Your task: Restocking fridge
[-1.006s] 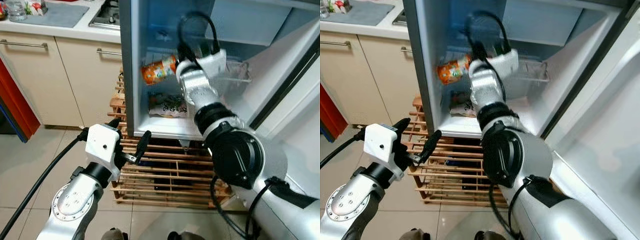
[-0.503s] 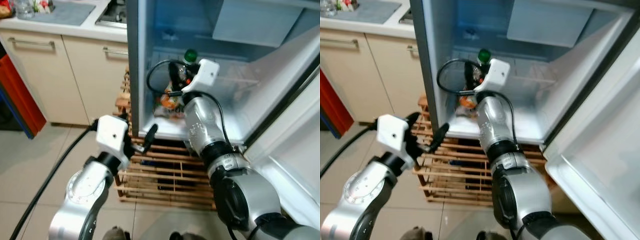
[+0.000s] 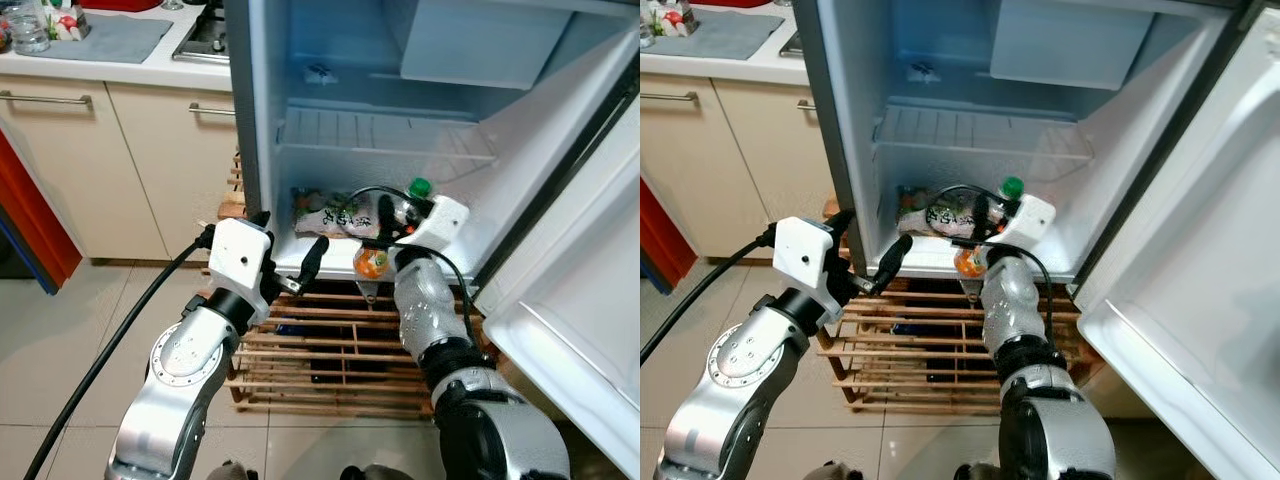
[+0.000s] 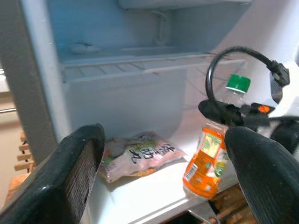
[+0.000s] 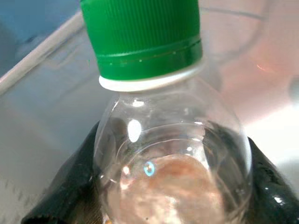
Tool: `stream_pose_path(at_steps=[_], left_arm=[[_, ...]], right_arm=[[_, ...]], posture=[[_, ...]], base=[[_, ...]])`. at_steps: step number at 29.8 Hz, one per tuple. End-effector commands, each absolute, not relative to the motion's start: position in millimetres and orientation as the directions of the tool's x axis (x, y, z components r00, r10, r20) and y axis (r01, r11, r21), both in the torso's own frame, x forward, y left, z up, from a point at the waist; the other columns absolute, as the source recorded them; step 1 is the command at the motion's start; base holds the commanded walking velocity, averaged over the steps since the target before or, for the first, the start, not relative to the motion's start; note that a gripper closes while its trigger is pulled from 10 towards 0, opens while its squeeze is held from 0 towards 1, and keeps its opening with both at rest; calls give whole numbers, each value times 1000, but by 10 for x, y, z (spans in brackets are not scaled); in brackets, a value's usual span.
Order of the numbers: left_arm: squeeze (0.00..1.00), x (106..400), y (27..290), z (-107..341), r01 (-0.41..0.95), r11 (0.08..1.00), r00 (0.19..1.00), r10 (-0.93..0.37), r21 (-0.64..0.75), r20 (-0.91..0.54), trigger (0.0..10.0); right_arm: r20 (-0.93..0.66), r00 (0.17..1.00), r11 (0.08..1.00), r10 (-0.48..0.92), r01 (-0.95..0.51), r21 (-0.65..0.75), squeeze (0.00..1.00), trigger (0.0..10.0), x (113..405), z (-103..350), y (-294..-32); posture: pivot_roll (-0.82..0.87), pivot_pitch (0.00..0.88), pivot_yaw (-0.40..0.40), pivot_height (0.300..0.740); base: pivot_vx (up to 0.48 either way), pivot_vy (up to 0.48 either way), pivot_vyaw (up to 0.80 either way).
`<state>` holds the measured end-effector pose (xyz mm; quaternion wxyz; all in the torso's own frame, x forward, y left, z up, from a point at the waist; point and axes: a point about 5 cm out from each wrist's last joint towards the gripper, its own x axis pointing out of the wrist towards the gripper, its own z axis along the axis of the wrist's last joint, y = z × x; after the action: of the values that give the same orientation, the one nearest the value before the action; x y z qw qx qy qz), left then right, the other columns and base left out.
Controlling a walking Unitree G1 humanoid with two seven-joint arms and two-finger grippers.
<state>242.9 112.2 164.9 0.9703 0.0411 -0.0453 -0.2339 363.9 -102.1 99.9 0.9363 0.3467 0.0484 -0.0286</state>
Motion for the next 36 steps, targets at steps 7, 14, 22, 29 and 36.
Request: stream_pose_path(at_steps=[7,14,22,29,36], left_arm=[[0,2208,1271,1634,445,887,892,-451,121,24,10000],[0,2050,1324,1638,448,885,893,-451,125,-9,10000],[0,1994,1338,1650,432,892,901,-434,132,-18,10000],[0,2099,1280,1597,426,897,904,-427,119,-21,10000],[0,2298,1188,1541,443,890,895,-446,109,-5,10000]], right_arm=[[-222,975,496,21,182,849,0,0,3789,1143,-790],[-278,960,318,23,257,913,0,0,3841,1228,-699],[-29,998,732,59,-24,681,0,0,3999,1755,-616],[95,986,889,140,-167,427,0,0,3912,1704,-567],[92,965,926,244,-260,272,0,0,3432,1085,-607]], posture=[[132,49,-26,740],[175,102,-12,740],[173,120,-24,740],[92,90,-42,740],[12,7,-46,740]], base=[[0,0,0],[0,0,0],[0,0,0],[0,0,0],[0,0,0]])
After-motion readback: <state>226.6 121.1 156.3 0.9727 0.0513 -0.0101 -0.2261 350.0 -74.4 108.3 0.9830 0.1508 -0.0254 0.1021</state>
